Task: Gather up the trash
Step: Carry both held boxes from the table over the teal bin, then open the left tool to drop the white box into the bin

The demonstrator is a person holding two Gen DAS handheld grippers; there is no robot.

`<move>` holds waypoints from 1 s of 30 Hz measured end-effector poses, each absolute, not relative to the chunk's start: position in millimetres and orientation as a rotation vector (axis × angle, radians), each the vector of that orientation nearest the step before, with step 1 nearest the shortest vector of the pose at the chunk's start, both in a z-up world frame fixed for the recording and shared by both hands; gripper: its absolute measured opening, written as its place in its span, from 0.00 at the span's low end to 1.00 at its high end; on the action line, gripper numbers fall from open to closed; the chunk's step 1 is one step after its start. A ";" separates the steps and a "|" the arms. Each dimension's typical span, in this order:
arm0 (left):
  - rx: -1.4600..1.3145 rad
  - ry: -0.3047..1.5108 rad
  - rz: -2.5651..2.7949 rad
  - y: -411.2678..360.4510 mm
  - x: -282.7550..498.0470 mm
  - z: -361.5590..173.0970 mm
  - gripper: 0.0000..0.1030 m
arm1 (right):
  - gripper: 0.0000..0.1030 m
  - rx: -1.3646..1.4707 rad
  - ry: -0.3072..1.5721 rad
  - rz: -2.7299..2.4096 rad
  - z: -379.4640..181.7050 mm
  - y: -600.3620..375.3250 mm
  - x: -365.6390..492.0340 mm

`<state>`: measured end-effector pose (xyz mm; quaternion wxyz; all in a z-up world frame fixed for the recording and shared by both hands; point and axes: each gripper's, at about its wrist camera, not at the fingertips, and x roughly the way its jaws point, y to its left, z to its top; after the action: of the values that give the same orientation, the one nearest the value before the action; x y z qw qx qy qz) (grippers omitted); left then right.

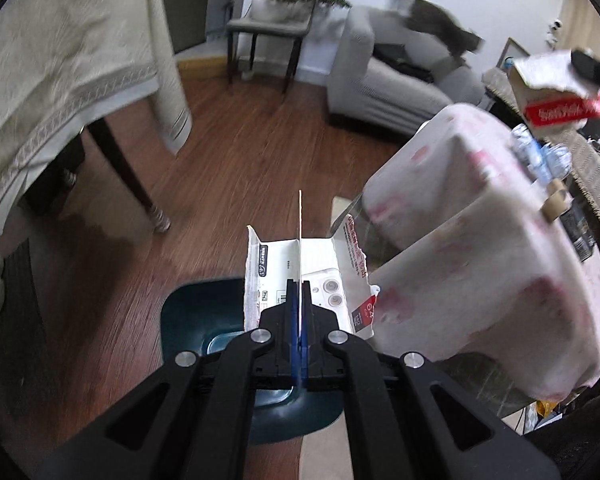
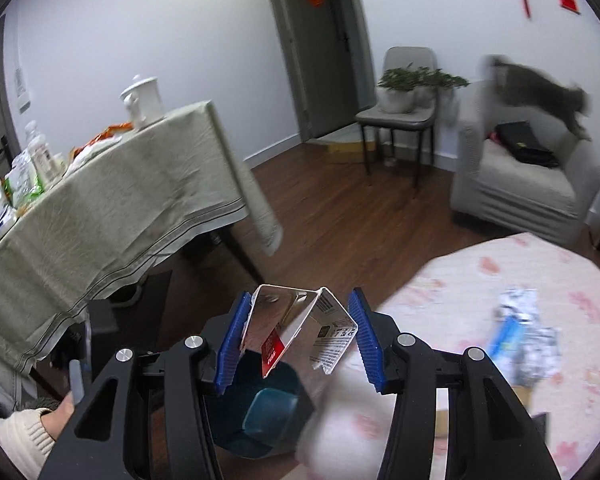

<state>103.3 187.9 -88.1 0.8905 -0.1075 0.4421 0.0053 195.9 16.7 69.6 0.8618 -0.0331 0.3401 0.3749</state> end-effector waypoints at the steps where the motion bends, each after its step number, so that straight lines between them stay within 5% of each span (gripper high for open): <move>1: -0.224 0.936 0.014 191.5 101.5 -93.4 0.02 | 0.50 -0.079 0.721 0.796 67.1 25.8 194.5; 21: -0.266 1.215 0.007 218.5 86.3 -186.5 0.02 | 0.50 -0.204 0.917 0.853 -1.5 143.1 184.2; 24: -0.270 1.236 0.006 221.3 84.7 -194.6 0.10 | 0.50 -0.221 0.968 0.837 -19.5 150.6 185.8; 27: -0.270 1.234 0.013 226.3 81.5 -195.4 0.31 | 0.50 -0.241 1.019 0.821 -38.0 157.5 188.1; 30: -0.264 1.216 0.021 233.4 75.5 -190.1 0.34 | 0.50 -0.262 1.053 0.806 -53.7 165.5 189.9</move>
<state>75.5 233.4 -190.1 0.8125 -0.1237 0.5696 0.0097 189.9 165.6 -53.7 0.7803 -0.1215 0.4871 0.3729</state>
